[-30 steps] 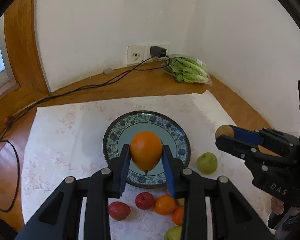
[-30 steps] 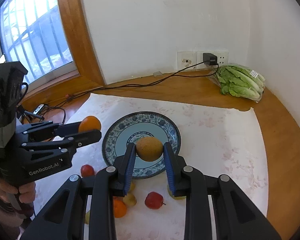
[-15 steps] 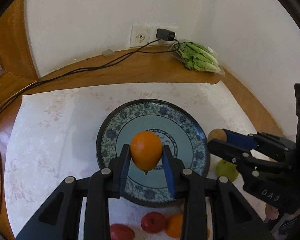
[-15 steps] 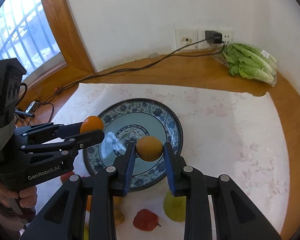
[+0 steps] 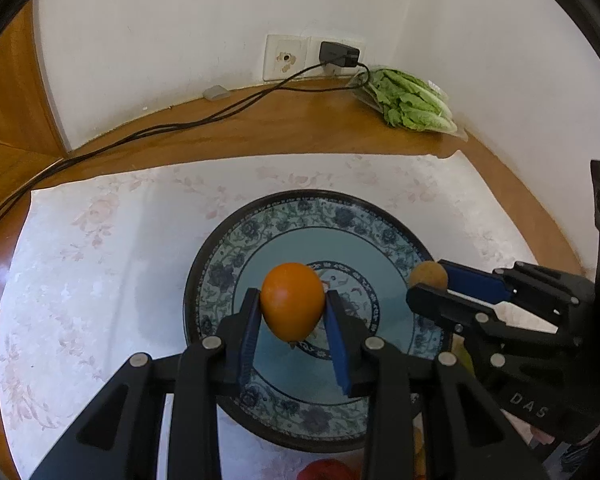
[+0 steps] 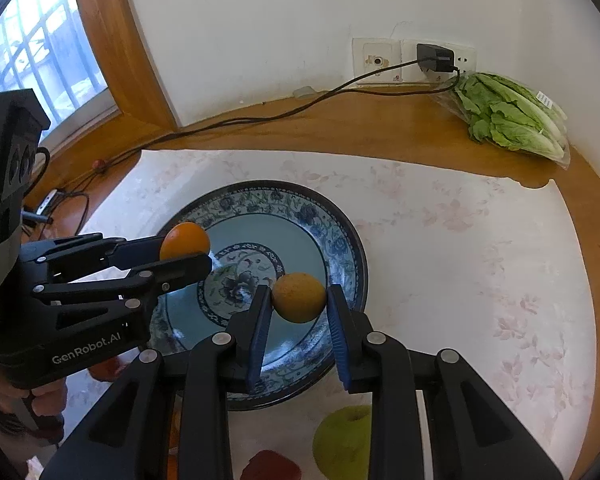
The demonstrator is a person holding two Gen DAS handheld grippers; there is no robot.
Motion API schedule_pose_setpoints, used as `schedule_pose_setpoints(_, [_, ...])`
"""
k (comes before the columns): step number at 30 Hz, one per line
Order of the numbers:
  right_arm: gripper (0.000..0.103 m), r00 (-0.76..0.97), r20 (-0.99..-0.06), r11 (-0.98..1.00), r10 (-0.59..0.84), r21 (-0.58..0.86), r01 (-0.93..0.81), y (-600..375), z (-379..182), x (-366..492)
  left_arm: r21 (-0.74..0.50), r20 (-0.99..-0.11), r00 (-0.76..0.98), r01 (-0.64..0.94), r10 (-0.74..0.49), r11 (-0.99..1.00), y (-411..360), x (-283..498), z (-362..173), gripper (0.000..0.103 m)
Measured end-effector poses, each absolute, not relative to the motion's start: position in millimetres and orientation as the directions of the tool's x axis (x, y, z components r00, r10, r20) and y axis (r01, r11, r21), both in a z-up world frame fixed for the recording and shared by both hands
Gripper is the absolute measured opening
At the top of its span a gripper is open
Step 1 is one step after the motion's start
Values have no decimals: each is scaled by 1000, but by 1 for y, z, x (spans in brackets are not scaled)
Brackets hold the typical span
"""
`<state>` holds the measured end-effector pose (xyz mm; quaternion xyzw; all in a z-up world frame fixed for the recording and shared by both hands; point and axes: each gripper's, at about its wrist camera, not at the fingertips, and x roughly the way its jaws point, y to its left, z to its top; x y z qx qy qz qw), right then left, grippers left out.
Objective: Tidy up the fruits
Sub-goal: 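Carry the orange with the left tool while the right tool carries the brown pear over the plate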
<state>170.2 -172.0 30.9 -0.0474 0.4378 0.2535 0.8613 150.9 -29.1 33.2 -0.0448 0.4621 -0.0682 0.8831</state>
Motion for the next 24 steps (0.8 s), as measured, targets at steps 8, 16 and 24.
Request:
schedule_pose_setpoints(8, [29, 486, -788, 870, 378, 122, -478, -172, 23, 175, -145, -819, 552, 71, -160, 987, -29, 154, 23, 33])
schedule_pose_setpoints(16, [29, 485, -789, 867, 378, 119, -483, -168, 20, 175, -150, -817, 552, 69, -163, 986, -28, 155, 22, 33])
schedule_pose_setpoints(24, [29, 484, -791, 868, 374, 115, -483, -166, 19, 175, -148, -816, 555, 73, -163, 986, -28, 153, 22, 35])
